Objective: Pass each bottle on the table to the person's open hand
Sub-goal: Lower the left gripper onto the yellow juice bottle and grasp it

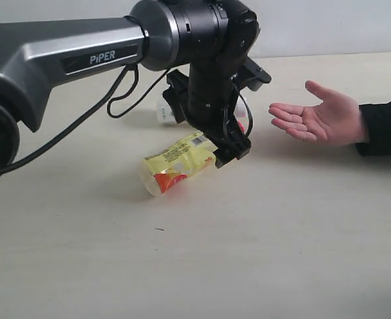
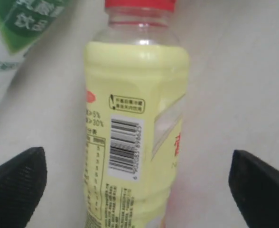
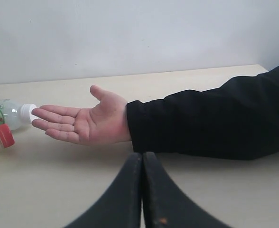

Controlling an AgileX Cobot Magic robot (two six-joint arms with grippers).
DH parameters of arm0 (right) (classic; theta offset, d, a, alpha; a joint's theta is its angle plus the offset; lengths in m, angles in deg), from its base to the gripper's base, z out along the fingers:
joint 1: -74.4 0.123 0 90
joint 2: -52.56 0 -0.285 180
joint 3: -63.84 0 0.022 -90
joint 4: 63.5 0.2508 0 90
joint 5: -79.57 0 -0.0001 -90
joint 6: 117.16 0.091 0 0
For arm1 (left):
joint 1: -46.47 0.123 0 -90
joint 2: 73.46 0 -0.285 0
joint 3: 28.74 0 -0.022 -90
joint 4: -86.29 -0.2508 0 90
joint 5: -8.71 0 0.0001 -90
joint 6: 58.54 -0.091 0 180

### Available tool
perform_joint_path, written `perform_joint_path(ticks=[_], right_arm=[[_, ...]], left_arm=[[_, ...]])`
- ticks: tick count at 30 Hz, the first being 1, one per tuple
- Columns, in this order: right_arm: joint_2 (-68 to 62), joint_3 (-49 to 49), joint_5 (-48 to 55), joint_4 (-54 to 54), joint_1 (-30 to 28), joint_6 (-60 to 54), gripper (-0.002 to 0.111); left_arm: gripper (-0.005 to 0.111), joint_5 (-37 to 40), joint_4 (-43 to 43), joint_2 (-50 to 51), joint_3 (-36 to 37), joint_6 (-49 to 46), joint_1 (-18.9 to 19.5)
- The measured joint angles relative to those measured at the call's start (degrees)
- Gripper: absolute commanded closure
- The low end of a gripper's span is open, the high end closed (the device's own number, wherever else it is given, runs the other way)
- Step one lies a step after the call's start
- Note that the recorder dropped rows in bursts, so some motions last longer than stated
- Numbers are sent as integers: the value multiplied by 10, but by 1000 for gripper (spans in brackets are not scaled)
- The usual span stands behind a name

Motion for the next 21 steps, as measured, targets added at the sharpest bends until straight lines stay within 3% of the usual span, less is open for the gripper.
perform_joint_path(ticks=[21], right_arm=[[0, 0, 0, 0, 0, 0, 108]], left_arm=[[4, -3, 14, 43, 33, -10, 0]])
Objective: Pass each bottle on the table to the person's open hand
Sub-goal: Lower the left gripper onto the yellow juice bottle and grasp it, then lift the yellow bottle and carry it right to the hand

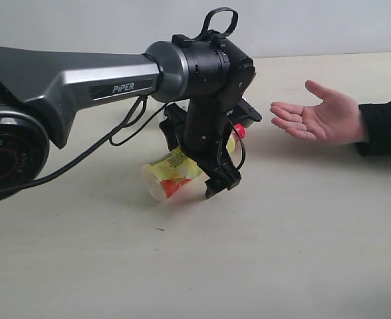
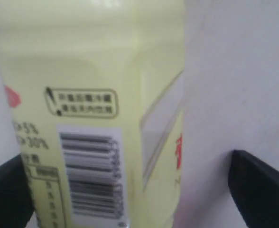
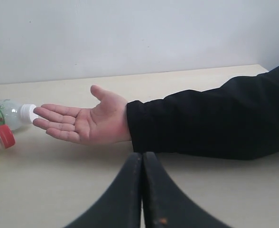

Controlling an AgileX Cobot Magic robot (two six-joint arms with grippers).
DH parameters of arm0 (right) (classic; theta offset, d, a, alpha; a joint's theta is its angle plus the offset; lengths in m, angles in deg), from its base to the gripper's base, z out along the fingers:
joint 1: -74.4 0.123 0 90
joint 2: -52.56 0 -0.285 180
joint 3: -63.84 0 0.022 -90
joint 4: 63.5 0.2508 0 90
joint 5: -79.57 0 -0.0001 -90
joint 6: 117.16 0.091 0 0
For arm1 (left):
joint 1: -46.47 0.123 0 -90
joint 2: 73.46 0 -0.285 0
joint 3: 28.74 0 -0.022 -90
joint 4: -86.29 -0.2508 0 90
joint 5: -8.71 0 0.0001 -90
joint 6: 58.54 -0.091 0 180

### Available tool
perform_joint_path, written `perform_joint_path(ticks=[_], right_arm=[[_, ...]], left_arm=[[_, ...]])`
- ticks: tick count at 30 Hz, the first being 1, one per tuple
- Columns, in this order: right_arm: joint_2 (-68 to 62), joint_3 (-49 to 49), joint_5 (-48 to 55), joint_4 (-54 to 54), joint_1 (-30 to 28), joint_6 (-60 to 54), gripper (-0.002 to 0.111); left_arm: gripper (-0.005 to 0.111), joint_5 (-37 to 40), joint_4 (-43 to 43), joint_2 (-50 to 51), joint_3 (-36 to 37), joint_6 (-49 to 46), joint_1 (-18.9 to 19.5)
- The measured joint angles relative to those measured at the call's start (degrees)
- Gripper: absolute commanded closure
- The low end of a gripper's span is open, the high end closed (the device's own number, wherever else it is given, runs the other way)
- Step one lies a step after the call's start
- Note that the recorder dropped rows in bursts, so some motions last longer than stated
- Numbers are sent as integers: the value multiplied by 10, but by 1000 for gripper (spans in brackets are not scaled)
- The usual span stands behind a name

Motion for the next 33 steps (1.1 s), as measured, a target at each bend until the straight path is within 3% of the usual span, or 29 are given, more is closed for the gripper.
perform_joint_path(ticks=[3, 6, 9, 13, 33], right_arm=[[0, 0, 0, 0, 0, 0, 108], [0, 0, 0, 0, 0, 0, 108], [0, 0, 0, 0, 0, 0, 108], [0, 0, 0, 0, 0, 0, 108], [0, 0, 0, 0, 0, 0, 108]], left_arm=[[11, -2, 2, 0, 0, 0, 0], [28, -3, 2, 0, 0, -2, 0], [56, -6, 2, 0, 0, -2, 0], [106, -7, 2, 0, 0, -2, 0], [107, 1, 8, -48, 0, 35, 0]])
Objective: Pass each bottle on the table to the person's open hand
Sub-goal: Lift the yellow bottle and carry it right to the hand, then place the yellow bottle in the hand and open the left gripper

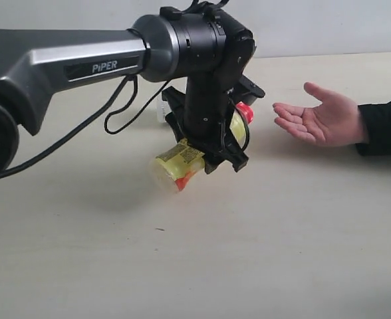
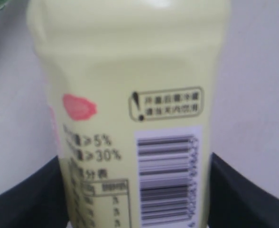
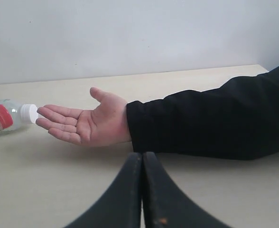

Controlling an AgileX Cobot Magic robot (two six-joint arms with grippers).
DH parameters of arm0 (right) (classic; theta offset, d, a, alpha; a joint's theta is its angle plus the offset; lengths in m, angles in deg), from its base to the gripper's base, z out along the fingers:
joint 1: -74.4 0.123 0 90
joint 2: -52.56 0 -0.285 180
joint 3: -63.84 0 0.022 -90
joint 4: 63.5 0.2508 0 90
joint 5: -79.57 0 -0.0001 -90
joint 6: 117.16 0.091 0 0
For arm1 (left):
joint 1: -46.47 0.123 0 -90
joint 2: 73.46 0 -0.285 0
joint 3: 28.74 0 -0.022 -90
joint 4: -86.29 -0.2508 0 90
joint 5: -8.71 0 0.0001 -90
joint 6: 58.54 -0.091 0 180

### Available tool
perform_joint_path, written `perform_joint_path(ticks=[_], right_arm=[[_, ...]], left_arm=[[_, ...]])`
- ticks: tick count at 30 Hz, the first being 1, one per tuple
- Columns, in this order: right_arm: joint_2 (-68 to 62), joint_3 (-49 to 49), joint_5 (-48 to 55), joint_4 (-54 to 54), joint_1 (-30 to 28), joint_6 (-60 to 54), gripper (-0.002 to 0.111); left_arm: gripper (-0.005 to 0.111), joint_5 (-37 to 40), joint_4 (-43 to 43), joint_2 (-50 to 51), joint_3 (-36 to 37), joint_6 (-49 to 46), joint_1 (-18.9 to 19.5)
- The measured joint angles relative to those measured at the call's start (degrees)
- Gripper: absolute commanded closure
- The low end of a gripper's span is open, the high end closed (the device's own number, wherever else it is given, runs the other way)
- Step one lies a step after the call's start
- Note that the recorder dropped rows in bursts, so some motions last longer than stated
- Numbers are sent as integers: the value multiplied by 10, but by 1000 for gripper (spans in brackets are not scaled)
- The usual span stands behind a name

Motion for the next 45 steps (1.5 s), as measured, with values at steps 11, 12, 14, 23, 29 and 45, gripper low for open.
perform_joint_path(ticks=[11, 12, 14, 23, 29, 45], right_arm=[[0, 0, 0, 0, 0, 0, 108], [0, 0, 0, 0, 0, 0, 108], [0, 0, 0, 0, 0, 0, 108], [0, 0, 0, 0, 0, 0, 108], [0, 0, 0, 0, 0, 0, 108], [0, 0, 0, 0, 0, 0, 108]], left_arm=[[107, 3, 30, -74, 0, 62, -29], [107, 3, 30, -79, 0, 69, -35], [107, 3, 30, -87, 0, 92, -42], [107, 3, 46, -89, -49, 219, -79], [107, -135, 141, -89, -82, 250, -79], [104, -373, 428, 26, -84, 212, -7]])
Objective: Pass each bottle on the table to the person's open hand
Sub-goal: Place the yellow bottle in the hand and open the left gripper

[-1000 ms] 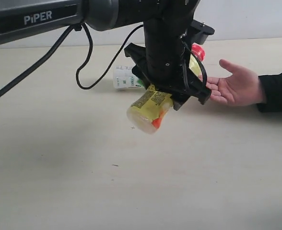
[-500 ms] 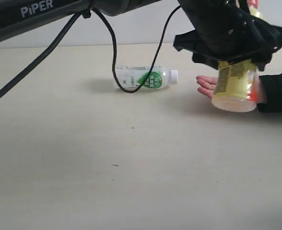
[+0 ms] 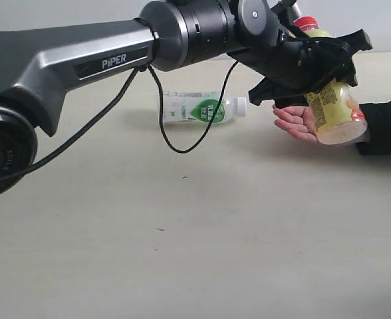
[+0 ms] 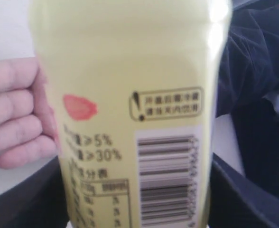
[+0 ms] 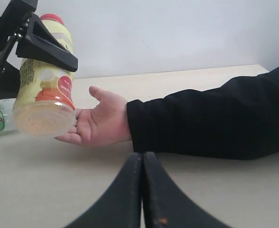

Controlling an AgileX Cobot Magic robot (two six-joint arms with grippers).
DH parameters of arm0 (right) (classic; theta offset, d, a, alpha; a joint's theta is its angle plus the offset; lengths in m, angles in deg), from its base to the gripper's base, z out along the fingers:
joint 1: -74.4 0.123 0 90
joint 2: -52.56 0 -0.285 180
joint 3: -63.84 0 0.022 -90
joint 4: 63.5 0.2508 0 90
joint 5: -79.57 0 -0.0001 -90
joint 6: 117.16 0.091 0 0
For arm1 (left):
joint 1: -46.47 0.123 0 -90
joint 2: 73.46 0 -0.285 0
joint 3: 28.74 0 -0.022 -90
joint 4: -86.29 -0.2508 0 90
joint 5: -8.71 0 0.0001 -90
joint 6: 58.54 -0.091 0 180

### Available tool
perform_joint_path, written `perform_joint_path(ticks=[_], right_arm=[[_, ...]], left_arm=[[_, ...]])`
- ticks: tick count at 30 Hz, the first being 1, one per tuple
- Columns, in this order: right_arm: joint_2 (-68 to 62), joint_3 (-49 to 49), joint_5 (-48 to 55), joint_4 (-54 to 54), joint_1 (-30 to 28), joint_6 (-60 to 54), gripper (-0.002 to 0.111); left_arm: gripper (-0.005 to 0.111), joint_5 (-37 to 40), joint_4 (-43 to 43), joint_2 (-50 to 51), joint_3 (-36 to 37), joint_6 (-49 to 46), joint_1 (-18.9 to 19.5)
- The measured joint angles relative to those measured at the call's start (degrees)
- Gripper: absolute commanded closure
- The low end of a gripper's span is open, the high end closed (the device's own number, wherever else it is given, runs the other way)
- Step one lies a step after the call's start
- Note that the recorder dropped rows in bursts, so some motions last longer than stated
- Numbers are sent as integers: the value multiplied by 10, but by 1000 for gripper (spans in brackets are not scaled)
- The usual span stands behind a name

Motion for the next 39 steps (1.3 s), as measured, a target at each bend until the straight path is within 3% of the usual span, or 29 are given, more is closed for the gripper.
perform_joint_path(ticks=[7, 17, 27, 39], right_arm=[[0, 0, 0, 0, 0, 0, 108], [0, 0, 0, 0, 0, 0, 108], [0, 0, 0, 0, 0, 0, 108], [0, 0, 0, 0, 0, 0, 108]], left_arm=[[89, -30, 149, 35, 0, -110, 8], [84, -59, 291, 74, 0, -182, 33], [40, -76, 323, 86, 0, -223, 42], [24, -73, 332, 86, 0, -273, 42]])
